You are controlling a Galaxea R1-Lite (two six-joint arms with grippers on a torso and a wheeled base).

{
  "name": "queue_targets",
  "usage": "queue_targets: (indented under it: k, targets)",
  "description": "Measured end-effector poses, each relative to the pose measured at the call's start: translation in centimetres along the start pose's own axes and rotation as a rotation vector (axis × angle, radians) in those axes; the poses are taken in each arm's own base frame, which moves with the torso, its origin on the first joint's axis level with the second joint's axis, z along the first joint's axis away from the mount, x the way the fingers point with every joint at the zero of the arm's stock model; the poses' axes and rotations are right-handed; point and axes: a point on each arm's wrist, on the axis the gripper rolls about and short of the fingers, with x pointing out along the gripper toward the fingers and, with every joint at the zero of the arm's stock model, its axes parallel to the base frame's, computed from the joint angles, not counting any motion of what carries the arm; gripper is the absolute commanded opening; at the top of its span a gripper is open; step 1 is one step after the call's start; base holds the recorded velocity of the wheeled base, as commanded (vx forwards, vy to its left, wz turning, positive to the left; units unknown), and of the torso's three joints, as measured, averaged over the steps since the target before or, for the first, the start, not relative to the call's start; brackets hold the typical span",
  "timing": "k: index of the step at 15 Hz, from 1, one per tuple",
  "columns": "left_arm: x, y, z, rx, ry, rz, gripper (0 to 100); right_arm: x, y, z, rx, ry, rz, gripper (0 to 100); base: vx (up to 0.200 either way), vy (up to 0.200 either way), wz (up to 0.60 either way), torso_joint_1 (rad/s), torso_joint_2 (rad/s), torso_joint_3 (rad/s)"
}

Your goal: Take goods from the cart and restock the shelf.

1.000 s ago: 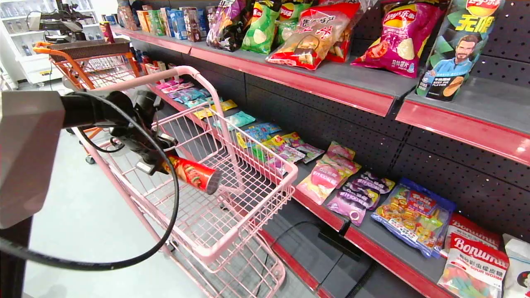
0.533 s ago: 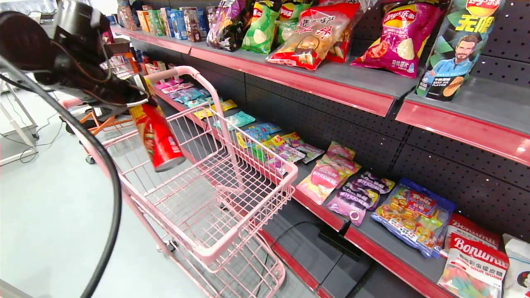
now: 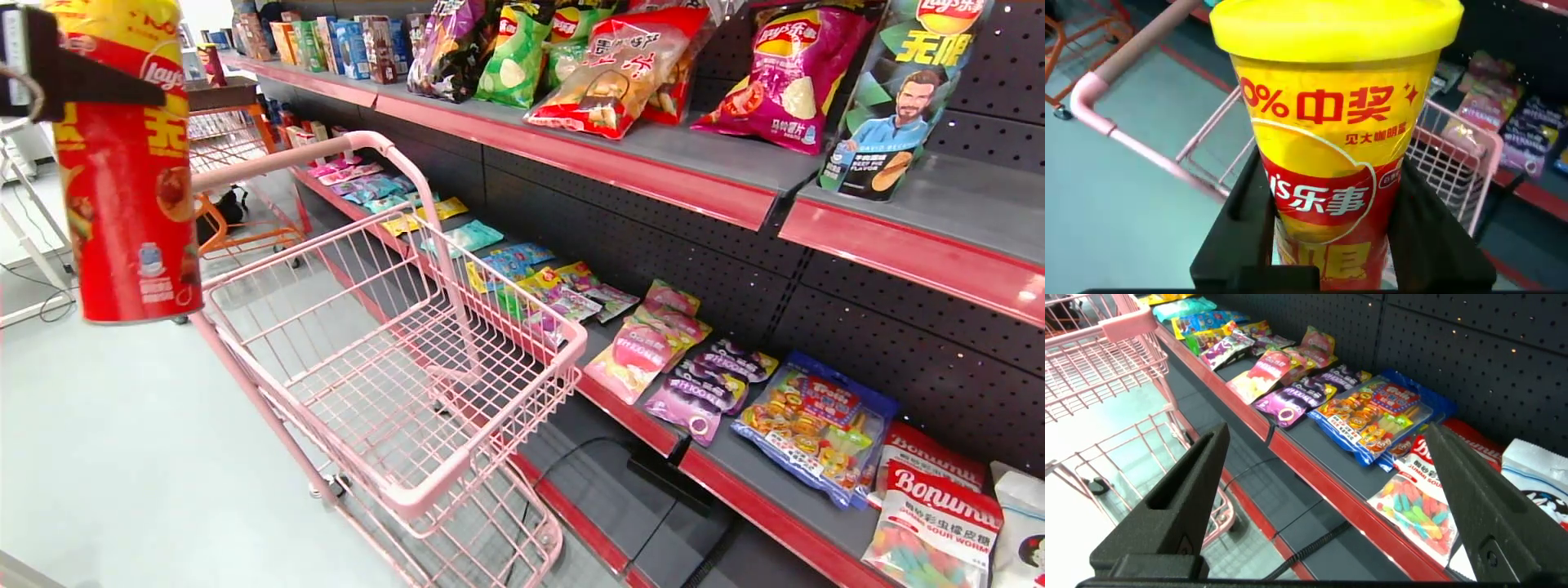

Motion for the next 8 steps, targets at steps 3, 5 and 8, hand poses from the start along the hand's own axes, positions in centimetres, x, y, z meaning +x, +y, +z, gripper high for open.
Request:
queue_targets:
  k: [3, 5, 8]
  targets:
    - [-5.0, -0.6, -3.9, 0.006, -0.056, -0.017, 0, 0.0, 0.0, 0.0, 0.000, 0.000, -0.008, 100, 0.000, 0.000, 0.00, 0.000, 0.00, 0.000]
    - [-7.5, -1.0, -6.6, -0.003, -0.138, -0.013, 0, 0.0, 0.0, 0.0, 0.000, 0.000, -0.010, 100, 0.000, 0.000, 0.00, 0.000, 0.00, 0.000]
    - [-10.5, -1.4, -10.4, -0.015, -0.205, 0.019, 0, 0.0, 0.0, 0.0, 0.000, 0.000, -0.011, 100, 0.000, 0.000, 0.00, 0.000, 0.00, 0.000]
